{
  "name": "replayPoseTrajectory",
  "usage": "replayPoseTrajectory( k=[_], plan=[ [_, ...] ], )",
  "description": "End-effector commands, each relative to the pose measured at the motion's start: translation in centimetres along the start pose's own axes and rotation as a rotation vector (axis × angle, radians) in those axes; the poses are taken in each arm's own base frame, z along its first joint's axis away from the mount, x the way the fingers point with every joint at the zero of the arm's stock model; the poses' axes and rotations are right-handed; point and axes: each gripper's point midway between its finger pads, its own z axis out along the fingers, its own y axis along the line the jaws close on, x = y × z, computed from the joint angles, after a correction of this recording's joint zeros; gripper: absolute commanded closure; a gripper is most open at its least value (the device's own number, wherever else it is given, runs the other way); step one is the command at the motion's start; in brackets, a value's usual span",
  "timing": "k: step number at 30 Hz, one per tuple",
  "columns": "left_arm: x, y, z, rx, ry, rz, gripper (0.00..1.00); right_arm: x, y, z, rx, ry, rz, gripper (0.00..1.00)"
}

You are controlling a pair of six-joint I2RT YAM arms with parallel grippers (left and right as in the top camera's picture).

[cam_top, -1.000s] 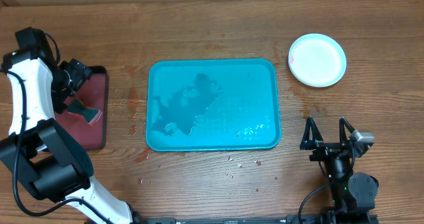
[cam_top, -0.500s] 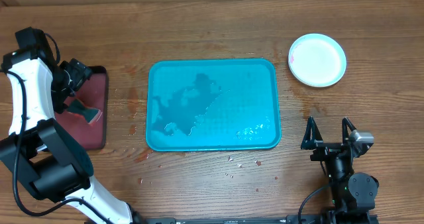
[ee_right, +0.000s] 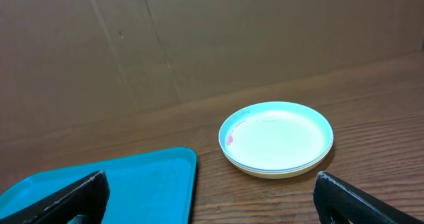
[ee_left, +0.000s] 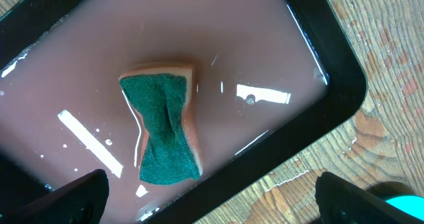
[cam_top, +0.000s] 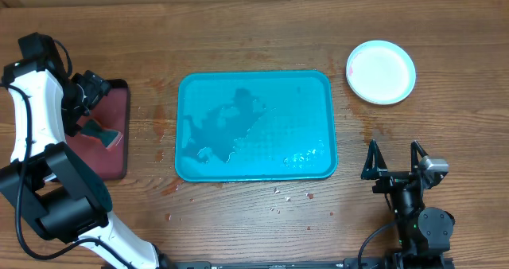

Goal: Clean dirty plates on tray and stack at the side

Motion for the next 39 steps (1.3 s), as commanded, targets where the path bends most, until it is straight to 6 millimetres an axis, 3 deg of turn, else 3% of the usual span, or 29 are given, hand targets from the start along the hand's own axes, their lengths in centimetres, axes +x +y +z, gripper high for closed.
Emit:
replayPoseTrajectory(
  k=[1,14,19,24,29,35,39],
  plan=[
    [-0.4,-0.4,-0.6,0.011,-0.016,0.005,0.00,0.0,-0.4,0.0,0.015,-0.012,-0.005,0.00],
    [-0.3,0.1,-0.7,-0.009,-0.014,0.037,0.00,0.0,-0.4,0.0,0.015,-0.012,-0.005,0.00],
    [0.6,-0.7,-3.1,0.057,-0.015,0.042,0.00,0.0,-0.4,0.0,0.015,-0.012,-0.005,0.00],
    [1.7,-1.7,-7.8,0.152,-0.090,0.069,0.00,0.0,-0.4,0.0,0.015,-0.012,-0.005,0.00],
    [4.1,-2.2,-11.6,0.251,-0.242,0.193,0.00,0.0,-0.4,0.0,0.015,-0.012,-0.005,0.00],
    [9.1,-2.9,-14.4,0.408,-0.485,0.441,0.00,0.0,-0.4,0.0,0.015,-0.012,-0.005,0.00],
    [12.4,-1.7,-15.9,0.516,-0.642,0.497,0.00,0.0,-0.4,0.0,0.015,-0.012,-0.005,0.00]
  ],
)
